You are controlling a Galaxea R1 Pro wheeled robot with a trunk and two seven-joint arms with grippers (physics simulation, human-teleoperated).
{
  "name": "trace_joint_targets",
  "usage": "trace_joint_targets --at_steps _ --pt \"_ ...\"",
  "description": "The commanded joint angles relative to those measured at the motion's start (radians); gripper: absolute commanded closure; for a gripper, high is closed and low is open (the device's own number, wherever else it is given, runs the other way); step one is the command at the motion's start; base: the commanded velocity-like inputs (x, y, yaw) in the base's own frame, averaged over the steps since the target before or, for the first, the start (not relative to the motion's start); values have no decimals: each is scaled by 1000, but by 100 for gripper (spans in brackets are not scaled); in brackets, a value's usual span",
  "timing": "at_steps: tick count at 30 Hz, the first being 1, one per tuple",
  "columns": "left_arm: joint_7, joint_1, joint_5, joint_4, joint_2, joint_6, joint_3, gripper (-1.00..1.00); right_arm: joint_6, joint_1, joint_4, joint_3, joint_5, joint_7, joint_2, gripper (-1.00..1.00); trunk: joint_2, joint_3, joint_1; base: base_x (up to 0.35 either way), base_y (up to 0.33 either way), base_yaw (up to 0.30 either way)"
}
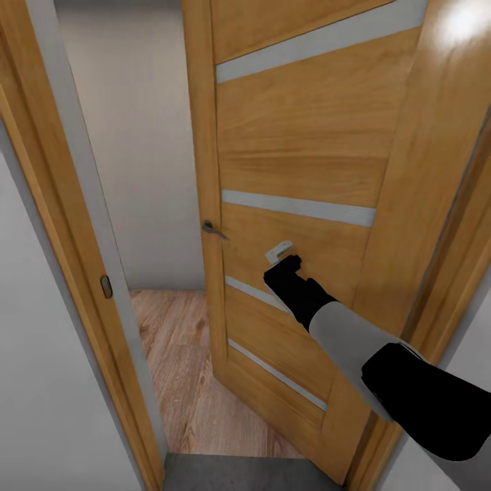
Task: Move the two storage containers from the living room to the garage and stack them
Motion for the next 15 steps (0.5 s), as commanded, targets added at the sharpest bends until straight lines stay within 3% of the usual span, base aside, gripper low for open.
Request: trace_joint_targets --at_steps 1,7,8,11,15 --pt "0 0 10 -1 0 -2 0 -100 18 -2 -5 4 21 -12 0 -100 0 -1 0 0 0 0" --pt "0 0 10 -1 0 -2 0 -100 81 -2 -133 3 13 -6 0 -100 0 -1 0 0 0 0" --pt "0 0 9 -1 1 -2 -1 -100 163 -1 -256 1 -26 -2 0 -100 0 -1 0 0 0 0" --pt "0 0 9 -1 1 -2 -1 -100 217 0 -341 0 -81 0 0 -100 0 -1 0 0 0 0" --pt "0 0 9 -1 0 -2 -1 -100 237 0 -368 -2 -103 1 0 -100 0 -1 0 0 0 0"
